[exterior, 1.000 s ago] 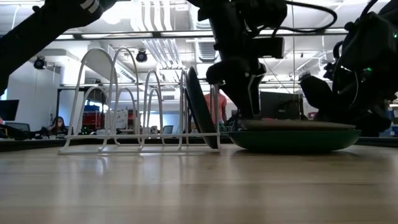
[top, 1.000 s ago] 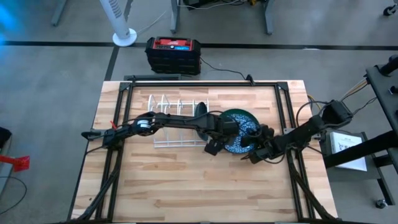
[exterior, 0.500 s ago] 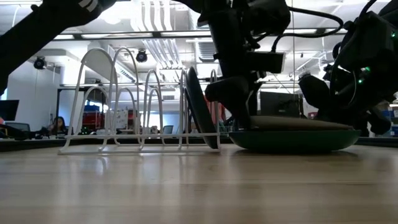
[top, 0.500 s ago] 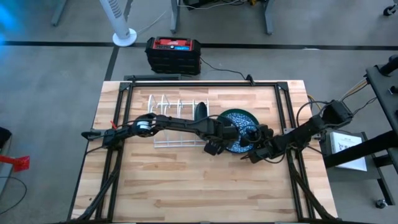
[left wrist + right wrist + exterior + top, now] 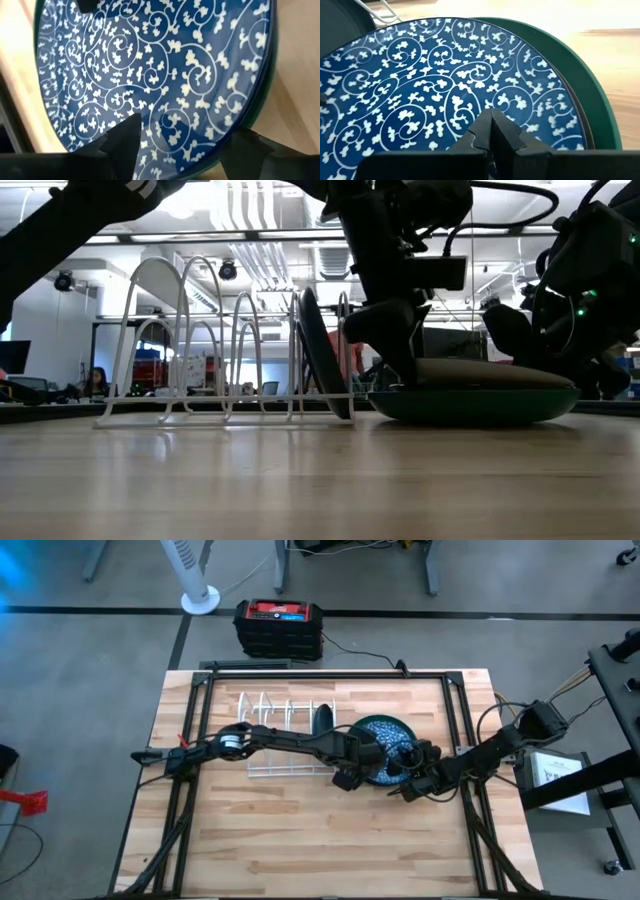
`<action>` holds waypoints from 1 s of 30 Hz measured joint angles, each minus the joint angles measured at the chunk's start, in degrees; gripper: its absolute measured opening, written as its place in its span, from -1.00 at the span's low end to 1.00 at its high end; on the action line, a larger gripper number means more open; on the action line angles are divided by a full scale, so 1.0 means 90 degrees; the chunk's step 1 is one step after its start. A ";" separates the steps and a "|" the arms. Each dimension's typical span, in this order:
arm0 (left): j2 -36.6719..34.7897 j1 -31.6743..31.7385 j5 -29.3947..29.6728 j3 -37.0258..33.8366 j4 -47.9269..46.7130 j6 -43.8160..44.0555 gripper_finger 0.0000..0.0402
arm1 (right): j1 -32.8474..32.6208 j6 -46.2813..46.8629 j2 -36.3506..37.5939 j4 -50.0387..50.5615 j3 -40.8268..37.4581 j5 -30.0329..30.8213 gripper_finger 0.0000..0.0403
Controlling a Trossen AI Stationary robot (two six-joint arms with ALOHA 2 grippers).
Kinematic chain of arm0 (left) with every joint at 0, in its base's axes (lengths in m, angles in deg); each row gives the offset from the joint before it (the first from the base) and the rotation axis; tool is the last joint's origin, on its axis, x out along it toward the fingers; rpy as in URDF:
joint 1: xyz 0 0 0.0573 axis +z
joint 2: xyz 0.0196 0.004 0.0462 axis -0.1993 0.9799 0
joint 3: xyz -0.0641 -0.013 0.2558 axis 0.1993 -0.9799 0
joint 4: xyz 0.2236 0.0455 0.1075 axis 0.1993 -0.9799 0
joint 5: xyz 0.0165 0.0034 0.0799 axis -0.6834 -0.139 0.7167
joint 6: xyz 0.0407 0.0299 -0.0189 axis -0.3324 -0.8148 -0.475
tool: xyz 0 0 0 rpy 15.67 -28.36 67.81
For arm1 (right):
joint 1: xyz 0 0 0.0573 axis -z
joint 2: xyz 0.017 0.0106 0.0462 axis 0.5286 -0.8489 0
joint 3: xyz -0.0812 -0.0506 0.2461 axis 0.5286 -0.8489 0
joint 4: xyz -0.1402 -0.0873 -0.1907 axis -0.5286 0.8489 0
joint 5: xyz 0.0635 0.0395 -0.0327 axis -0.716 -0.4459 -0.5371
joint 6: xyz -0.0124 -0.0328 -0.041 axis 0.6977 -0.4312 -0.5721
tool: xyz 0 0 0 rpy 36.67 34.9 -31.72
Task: Sort dishes
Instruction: Put the blue patterned plate into the dish rack
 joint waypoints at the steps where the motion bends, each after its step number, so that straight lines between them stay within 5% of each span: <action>1: 0.0000 0.0000 0.0098 0.0008 -0.0013 0.0007 0.04 | 0.0001 0.0000 0.0000 0.0000 -0.0004 0.0011 -1.00; 9: 0.0009 0.0014 0.0239 0.0036 -0.0257 0.0048 -0.35 | 0.0001 -0.0005 0.0005 -0.0083 -0.0006 0.0051 -1.00; 30: 0.0010 -0.0036 0.0371 0.0044 0.0158 0.0425 -0.44 | 0.0001 -0.0160 0.0105 -0.0124 -0.0004 0.0081 -1.00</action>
